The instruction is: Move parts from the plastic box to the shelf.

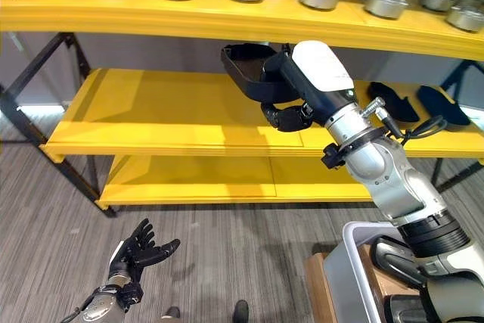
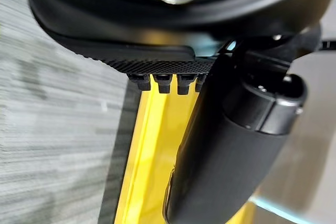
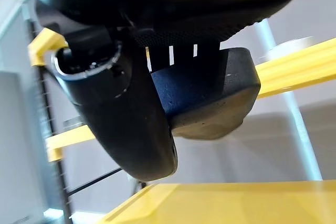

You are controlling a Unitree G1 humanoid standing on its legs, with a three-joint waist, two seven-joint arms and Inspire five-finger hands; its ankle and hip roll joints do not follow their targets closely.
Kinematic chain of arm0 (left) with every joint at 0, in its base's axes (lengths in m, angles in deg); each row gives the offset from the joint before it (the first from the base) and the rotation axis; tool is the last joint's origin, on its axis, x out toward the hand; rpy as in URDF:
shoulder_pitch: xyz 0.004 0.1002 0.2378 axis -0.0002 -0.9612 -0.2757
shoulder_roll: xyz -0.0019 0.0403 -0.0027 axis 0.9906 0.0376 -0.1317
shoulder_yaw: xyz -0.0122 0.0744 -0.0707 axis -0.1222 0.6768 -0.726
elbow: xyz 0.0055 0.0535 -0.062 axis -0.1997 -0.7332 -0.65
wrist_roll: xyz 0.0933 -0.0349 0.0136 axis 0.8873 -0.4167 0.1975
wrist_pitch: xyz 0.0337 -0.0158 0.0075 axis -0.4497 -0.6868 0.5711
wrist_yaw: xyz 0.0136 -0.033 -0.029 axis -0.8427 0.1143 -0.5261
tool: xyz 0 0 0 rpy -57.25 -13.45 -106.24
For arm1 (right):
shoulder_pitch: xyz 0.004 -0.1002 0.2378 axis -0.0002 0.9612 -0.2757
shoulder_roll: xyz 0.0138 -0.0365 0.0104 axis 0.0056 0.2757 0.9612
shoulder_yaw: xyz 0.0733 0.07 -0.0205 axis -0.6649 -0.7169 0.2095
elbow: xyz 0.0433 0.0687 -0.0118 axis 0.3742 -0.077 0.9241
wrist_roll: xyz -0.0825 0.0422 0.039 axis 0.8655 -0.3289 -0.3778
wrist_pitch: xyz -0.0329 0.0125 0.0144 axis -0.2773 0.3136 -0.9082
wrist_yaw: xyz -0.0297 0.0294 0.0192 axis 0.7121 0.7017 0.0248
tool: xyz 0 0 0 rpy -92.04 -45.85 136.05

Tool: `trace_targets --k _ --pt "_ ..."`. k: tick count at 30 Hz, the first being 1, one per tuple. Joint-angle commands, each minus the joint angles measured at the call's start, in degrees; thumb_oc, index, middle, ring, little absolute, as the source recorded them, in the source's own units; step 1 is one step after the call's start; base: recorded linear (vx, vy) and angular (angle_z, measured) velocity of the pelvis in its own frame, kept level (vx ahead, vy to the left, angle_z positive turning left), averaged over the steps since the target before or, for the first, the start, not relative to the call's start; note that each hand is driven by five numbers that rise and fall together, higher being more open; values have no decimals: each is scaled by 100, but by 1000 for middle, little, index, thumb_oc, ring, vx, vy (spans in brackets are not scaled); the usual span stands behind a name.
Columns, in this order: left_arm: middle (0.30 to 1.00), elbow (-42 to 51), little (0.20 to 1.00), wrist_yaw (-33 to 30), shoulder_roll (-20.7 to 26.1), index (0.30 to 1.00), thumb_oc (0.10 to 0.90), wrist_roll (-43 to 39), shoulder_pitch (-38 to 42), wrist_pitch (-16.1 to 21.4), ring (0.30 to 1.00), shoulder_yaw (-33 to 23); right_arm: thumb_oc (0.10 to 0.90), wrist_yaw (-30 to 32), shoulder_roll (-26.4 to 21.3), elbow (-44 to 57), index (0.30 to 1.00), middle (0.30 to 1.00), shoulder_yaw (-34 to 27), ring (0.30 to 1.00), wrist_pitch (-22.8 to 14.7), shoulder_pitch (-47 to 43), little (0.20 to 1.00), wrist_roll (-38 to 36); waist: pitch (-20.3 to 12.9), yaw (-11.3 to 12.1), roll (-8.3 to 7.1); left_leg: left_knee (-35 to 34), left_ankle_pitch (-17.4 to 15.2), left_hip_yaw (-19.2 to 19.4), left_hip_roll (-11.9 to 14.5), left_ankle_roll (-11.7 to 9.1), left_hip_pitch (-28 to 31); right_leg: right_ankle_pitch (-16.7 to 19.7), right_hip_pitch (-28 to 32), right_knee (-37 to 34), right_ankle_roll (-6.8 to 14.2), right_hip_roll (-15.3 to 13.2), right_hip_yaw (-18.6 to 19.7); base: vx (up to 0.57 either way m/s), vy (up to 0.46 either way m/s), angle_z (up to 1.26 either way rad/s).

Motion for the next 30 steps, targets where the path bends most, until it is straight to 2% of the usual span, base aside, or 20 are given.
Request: trace_targets --k 1,2,3,6,8,10,11,14,16,18,21,24,26,30 --pt "1000 611 1000 142 414 1000 900 -240 11 498 1000 82 400 596 -127 187 300 300 -623 300 -41 -728 300 -279 -189 29 -144 -917 497 640 265 184 -65 -792 456 216 325 -384 -40 17 47 141" --pt "1000 610 1000 142 412 1000 900 -240 12 499 1000 82 400 597 -127 184 300 300 -619 300 -41 -733 300 -279 -194 26 -145 -933 507 641 264 184 -63 -793 450 219 325 -386 -41 0 54 103" --pt "1000 601 1000 133 464 1000 900 -238 23 522 1000 105 400 626 -99 99 300 300 -502 300 -18 -859 300 -184 -145 69 -112 -903 470 542 214 98 -96 -814 388 334 355 -415 -11 32 52 74" --pt "1000 638 1000 137 476 1000 900 -228 0 526 1000 125 400 616 -60 -2 300 300 -376 300 -24 -955 300 -187 -171 71 -83 -876 393 499 146 113 -56 -875 378 384 381 -422 23 60 63 3" --pt "1000 753 1000 168 521 1000 900 -283 -34 539 1000 172 400 536 -59 -404 300 300 -62 300 21 -1153 300 -229 -246 109 -31 -962 222 814 99 169 59 -979 411 458 422 -544 -16 150 156 -19" --pt "1000 752 1000 169 508 1000 900 -284 -34 541 1000 165 400 544 -57 -432 300 300 -21 300 12 -1196 300 -233 -242 114 -24 -959 216 831 98 172 65 -984 405 467 424 -547 1 43 88 -41" --pt "1000 823 1000 149 561 1000 900 -337 -77 575 1000 168 400 549 -165 -717 300 300 264 300 62 -1529 300 -179 -190 202 -20 -893 97 910 -2 240 42 -984 367 511 506 -706 -17 62 167 -60" --pt "1000 872 1000 139 617 1000 900 -357 -76 605 1000 170 400 562 -242 -926 300 300 470 300 83 -1773 300 -167 -128 247 -4 -815 39 999 -35 257 -18 -959 291 550 557 -798 -7 32 120 -9" --pt "1000 961 1000 138 761 1000 900 -399 -27 636 1000 205 400 626 -429 -1157 300 300 613 300 142 -2019 300 -114 29 274 45 -651 -39 1043 -111 268 -226 -941 112 631 605 -925 -20 -50 100 -11" --pt "1000 959 1000 138 742 1000 900 -401 -14 636 1000 199 400 637 -429 -1195 300 300 673 300 130 -2090 300 -122 15 264 57 -608 -57 1043 -114 272 -279 -951 64 660 608 -929 -14 -40 68 1" --pt "1000 989 1000 122 872 1000 900 -436 49 689 1000 278 400 793 -632 -1713 300 300 1031 300 200 -2644 300 -22 208 282 136 -396 -154 1091 -158 305 -583 -916 -328 844 655 -1026 70 -40 119 0" --pt "1000 981 1000 127 873 1000 900 -449 77 694 1000 294 400 828 -661 -1858 300 300 1145 300 211 -2783 300 -18 232 268 154 -353 -168 1096 -166 313 -663 -925 -423 905 661 -1029 95 -14 29 -4" --pt "1000 933 1000 110 942 1000 900 -474 164 730 1000 360 400 965 -739 -2393 300 300 1282 300 292 -2995 300 -37 361 236 217 -215 -219 1101 -225 324 -889 -931 -700 1076 676 -1070 146 -17 65 1" --pt "1000 889 1000 81 979 1000 900 -522 240 771 1000 379 400 1008 -795 -2859 300 300 1601 300 337 -3304 300 12 441 202 242 -154 -248 1076 -235 325 -1008 -944 -860 1167 686 -1054 176 5 11 1"
